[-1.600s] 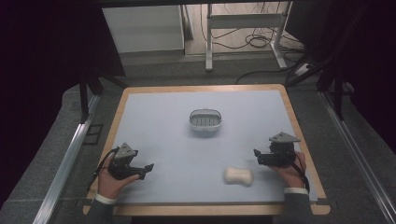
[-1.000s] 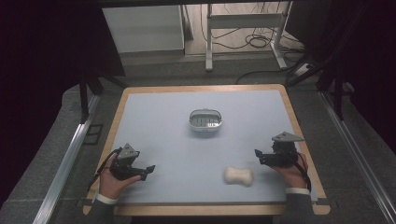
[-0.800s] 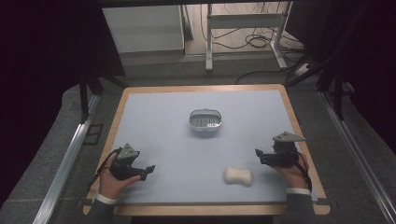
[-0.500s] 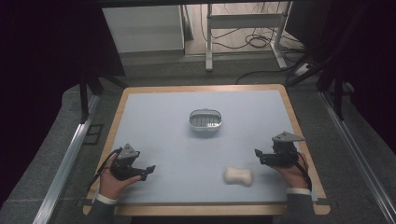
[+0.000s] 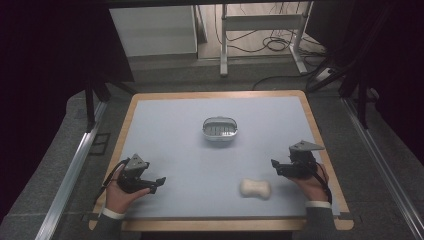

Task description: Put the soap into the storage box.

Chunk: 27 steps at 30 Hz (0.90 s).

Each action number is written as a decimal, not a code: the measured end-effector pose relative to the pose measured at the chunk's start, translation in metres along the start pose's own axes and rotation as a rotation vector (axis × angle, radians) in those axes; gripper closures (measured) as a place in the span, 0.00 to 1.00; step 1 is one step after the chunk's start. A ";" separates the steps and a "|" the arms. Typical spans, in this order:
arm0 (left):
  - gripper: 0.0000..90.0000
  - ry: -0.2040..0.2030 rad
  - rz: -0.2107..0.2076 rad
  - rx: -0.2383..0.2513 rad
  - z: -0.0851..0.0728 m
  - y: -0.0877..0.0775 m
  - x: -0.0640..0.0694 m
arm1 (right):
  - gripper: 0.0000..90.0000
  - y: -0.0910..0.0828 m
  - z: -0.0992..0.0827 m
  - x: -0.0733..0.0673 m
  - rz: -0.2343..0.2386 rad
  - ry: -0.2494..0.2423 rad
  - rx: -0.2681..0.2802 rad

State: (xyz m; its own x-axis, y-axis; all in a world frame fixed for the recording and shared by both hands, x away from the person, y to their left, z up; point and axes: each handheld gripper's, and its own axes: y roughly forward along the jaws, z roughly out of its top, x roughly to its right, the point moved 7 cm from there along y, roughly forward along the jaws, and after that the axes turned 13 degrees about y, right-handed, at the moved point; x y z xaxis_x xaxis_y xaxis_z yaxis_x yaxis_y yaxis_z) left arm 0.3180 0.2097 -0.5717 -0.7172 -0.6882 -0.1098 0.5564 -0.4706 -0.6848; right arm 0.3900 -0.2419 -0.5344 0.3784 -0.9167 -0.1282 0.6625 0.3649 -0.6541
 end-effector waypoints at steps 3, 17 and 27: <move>0.14 0.005 -0.020 0.002 0.001 0.003 0.004 | 0.21 -0.004 0.002 -0.002 0.013 -0.001 0.012; 0.14 -0.008 -0.023 0.029 0.003 -0.002 0.002 | 0.23 -0.023 0.007 -0.013 0.020 -0.082 -0.059; 0.14 -0.003 -0.023 0.017 0.002 0.000 0.003 | 0.25 -0.024 0.012 -0.035 0.063 -0.161 -0.113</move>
State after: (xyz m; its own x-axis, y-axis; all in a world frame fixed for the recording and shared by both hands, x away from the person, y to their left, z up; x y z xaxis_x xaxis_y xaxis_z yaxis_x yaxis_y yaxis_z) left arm 0.3166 0.2071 -0.5707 -0.7283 -0.6791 -0.0918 0.5468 -0.4952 -0.6751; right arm 0.3687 -0.2167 -0.5049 0.5208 -0.8518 -0.0569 0.5607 0.3916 -0.7296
